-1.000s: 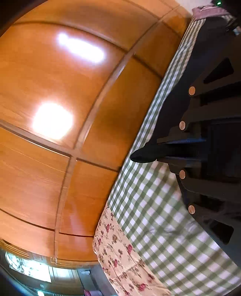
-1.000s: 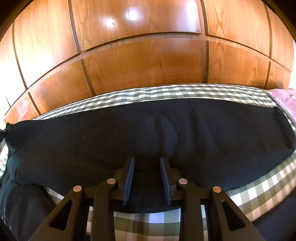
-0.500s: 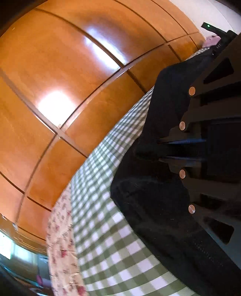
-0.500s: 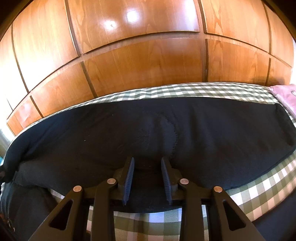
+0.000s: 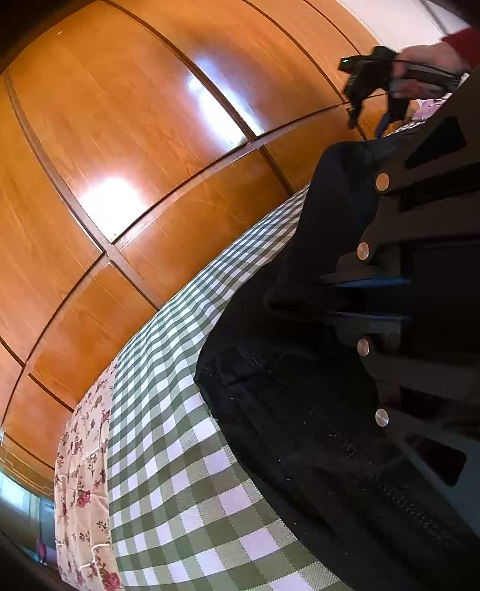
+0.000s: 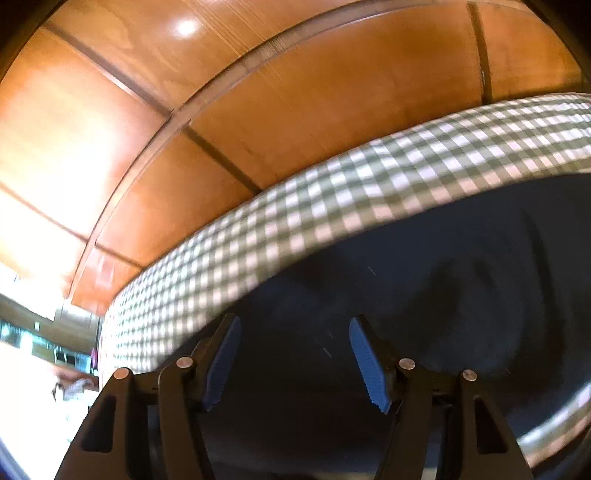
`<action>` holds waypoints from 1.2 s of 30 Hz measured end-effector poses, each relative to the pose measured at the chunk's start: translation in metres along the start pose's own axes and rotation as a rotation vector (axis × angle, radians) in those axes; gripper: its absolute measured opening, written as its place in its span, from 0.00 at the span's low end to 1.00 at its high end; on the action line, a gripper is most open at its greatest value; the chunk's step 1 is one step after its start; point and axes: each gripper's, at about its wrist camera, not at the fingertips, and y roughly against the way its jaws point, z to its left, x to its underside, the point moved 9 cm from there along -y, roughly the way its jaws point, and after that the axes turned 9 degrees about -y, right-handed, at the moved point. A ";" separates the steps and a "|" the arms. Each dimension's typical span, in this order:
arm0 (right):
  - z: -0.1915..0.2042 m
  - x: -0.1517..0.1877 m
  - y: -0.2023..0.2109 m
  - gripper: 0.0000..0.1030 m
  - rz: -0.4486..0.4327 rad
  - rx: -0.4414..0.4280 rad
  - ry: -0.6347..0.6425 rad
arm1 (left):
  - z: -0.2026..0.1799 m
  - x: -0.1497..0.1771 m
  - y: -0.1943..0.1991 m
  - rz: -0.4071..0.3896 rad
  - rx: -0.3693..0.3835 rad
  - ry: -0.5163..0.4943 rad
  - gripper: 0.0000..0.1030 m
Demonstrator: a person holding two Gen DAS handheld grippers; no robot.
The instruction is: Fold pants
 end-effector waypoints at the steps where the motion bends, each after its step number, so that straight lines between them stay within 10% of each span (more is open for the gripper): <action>1: 0.005 -0.004 -0.005 0.61 0.003 0.004 -0.012 | 0.001 0.000 -0.001 0.002 0.001 0.003 0.10; 12: 0.000 -0.003 -0.053 0.41 0.056 0.168 -0.126 | 0.005 0.004 -0.005 0.005 0.029 0.021 0.10; 16: -0.004 0.001 -0.050 0.15 0.063 0.070 -0.149 | 0.005 0.004 -0.005 0.003 0.035 0.027 0.10; 36: -0.005 0.096 0.123 0.06 -0.149 -0.394 0.028 | -0.015 -0.028 0.056 -0.113 0.143 0.017 0.10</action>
